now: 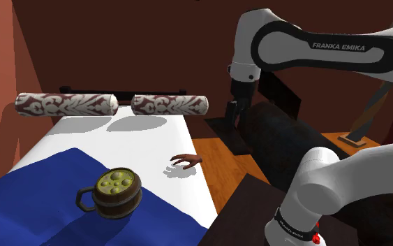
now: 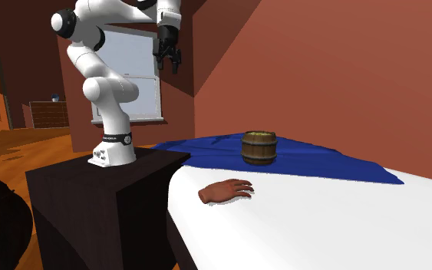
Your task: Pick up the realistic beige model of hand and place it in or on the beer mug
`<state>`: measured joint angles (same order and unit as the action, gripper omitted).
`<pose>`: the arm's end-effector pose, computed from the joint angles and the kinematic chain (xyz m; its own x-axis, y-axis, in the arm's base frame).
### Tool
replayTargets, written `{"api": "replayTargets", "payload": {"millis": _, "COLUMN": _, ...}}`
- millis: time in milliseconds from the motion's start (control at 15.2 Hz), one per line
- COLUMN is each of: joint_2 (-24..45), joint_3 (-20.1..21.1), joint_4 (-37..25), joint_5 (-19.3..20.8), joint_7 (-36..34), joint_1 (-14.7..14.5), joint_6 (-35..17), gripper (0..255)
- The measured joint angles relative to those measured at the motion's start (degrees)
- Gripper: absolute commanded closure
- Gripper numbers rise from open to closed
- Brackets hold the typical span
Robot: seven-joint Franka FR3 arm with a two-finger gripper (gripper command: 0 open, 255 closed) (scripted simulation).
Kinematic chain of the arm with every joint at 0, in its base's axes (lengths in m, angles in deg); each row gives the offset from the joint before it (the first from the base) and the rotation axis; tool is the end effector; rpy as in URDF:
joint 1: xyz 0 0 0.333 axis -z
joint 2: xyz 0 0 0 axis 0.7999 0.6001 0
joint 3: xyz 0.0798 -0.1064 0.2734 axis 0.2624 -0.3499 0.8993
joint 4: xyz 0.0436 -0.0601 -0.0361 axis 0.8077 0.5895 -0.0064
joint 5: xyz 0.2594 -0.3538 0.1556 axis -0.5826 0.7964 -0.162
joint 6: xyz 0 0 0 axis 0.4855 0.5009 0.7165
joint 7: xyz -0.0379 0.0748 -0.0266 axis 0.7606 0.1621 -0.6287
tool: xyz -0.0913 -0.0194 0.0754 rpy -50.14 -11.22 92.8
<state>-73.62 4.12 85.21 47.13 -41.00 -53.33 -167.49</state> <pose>0.3739 0.0240 0.5388 0.9989 -0.0231 -0.0419 -0.0210 -0.9986 0.0486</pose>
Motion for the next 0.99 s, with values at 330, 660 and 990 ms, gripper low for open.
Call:
{"api": "replayTargets", "payload": {"millis": 330, "joint_2": 1.9, "joint_3": -1.1, "joint_4": 4.0, "joint_5": 2.6, "joint_7": 4.2, "joint_1": -0.5, "joint_6": -6.8, "gripper": 0}}
{"api": "replayTargets", "payload": {"millis": 660, "joint_2": 7.4, "joint_3": -2.6, "joint_4": 9.0, "joint_5": 6.7, "joint_7": 10.1, "joint_1": -1.0, "joint_6": -19.1, "gripper": 0}}
{"api": "replayTargets", "payload": {"millis": 990, "joint_2": 14.9, "joint_3": -4.0, "joint_4": 11.8, "joint_5": 11.0, "joint_7": 15.2, "joint_1": -1.1, "joint_6": -31.6, "gripper": 0}}
